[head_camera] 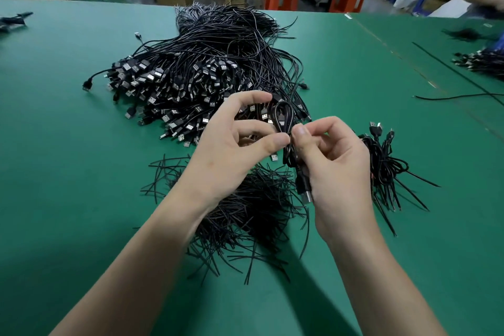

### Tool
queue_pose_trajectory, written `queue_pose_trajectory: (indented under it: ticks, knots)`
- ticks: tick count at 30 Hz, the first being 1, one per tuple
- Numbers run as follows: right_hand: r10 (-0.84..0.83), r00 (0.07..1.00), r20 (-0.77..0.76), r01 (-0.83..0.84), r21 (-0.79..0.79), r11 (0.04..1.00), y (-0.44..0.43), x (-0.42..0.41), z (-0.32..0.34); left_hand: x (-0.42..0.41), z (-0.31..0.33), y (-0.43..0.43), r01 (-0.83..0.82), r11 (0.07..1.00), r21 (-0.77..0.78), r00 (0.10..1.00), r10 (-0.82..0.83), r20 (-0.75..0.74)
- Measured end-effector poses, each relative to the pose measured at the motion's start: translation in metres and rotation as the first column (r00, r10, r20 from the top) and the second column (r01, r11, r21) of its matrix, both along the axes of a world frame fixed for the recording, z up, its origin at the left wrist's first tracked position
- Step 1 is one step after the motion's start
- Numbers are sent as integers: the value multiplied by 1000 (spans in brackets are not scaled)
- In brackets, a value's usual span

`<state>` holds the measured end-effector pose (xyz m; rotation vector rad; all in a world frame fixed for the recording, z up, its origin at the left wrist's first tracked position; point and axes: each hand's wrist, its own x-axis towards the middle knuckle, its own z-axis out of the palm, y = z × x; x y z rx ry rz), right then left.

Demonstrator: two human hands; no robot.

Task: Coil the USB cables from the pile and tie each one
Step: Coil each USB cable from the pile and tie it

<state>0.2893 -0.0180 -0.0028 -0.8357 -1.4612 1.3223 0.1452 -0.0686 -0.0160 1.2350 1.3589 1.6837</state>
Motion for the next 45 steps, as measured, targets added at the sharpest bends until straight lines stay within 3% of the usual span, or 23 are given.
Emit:
queue_pose_trajectory:
  ticks: [3, 6, 11, 14, 16, 17, 19, 21, 22, 24, 26, 31, 35, 39, 42, 45]
  knots:
    - [-26, 994, 102, 3, 223, 975, 3, 2, 0, -5, 7, -3, 16, 999, -36, 997, -19, -78]
    - [-32, 994, 104, 1, 283, 959, 2, 3, 0, -6, 13, -6, -1, 1000, -26, 973, -5, -231]
    - [65, 993, -94, -69, -34, 997, 2, 3, -1, 1, 10, -6, -105, 988, 112, 882, 145, -449]
    - [59, 983, -173, -92, -186, 978, 5, 3, -1, 7, 3, -3, -165, 929, 331, 661, 353, -662]
    - [33, 981, -189, -78, -232, 970, 6, 3, -1, 11, -2, -2, -198, 916, 348, 575, 396, -716]
    - [20, 982, -189, -66, -241, 968, 6, 3, -2, 13, -3, -3, -192, 930, 312, 591, 364, -720]
    - [2, 984, -176, -42, -222, 974, 8, 4, -4, 16, -3, -4, -120, 973, 198, 771, 217, -598]
    - [-9, 990, -143, -14, -158, 987, 8, 4, -6, 17, 1, -3, -12, 996, 84, 962, 35, -271]
    - [-16, 994, -111, 4, -111, 994, 8, 4, -7, 17, 4, -2, 23, 999, 33, 993, -19, -116]
    - [-35, 999, -40, 35, -11, 999, 8, 3, -8, 14, 4, -1, 62, 996, -62, 996, -58, 62]
    - [-56, 998, 11, 55, 55, 997, 7, 3, -9, 13, 0, 0, 95, 989, -115, 986, -78, 150]
    - [-33, 999, 8, 32, 66, 997, 9, 4, -3, 13, -6, 2, 166, 973, -162, 925, -97, 366]
    - [-9, 1000, -30, 10, 37, 999, 10, 4, 1, 15, -6, 5, 184, 975, -121, 912, -123, 391]
    - [60, 990, -131, -76, -125, 989, 10, 4, 2, 17, -7, 6, 146, 989, -27, 937, -129, 325]
    - [141, 969, -201, -191, -254, 948, 13, 7, 4, 17, -7, 5, 81, 996, 40, 986, -86, 146]
    - [169, 950, -262, -263, -385, 885, 15, 10, 4, 13, -5, 5, -12, 997, 70, 987, 23, -161]
